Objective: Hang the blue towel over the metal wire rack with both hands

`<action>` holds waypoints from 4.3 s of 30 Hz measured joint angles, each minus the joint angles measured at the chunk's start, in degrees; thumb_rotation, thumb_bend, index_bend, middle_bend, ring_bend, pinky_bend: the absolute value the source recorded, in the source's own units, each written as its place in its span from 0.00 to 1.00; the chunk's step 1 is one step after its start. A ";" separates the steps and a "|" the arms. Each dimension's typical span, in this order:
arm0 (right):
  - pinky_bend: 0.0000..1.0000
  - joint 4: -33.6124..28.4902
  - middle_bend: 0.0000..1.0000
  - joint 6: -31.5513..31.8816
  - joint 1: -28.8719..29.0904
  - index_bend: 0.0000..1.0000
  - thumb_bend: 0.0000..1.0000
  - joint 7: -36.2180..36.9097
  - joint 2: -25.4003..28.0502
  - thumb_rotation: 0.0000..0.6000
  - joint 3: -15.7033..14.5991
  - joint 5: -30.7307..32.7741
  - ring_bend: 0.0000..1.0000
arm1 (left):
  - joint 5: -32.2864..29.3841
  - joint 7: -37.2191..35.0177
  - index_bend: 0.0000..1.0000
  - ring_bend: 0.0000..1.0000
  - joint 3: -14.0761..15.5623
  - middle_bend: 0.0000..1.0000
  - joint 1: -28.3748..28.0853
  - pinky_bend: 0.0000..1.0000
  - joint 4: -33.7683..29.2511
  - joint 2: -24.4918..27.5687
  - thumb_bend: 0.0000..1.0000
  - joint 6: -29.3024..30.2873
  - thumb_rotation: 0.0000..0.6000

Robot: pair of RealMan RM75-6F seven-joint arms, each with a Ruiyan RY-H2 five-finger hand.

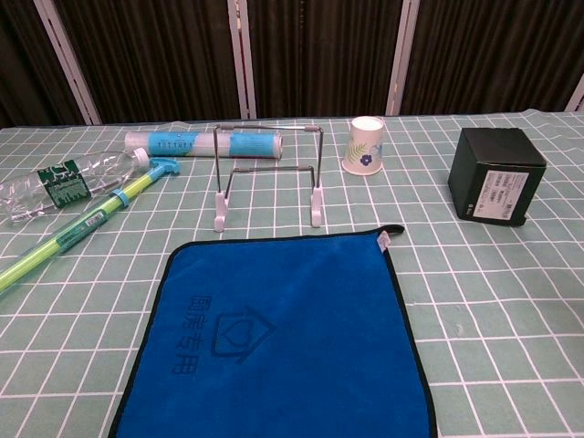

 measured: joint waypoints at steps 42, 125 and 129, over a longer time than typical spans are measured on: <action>0.00 39.38 0.00 -16.20 33.09 0.09 0.05 15.32 -25.26 1.00 -9.73 -17.81 0.00 | -9.12 6.66 0.00 0.00 -1.12 0.00 -4.33 0.00 2.30 -4.04 0.00 -6.99 1.00; 0.00 36.84 0.05 -12.02 34.03 0.65 0.55 21.54 -28.89 1.00 -12.16 -10.84 0.00 | 18.56 -3.63 0.37 0.00 6.43 0.00 -27.43 0.00 34.88 -30.14 0.02 -21.72 1.00; 0.00 37.13 0.05 -11.63 33.91 0.70 0.55 21.93 -29.13 1.00 -12.23 -10.95 0.00 | 18.11 -3.08 0.37 0.00 6.70 0.00 -27.97 0.00 34.57 -30.69 0.02 -22.30 1.00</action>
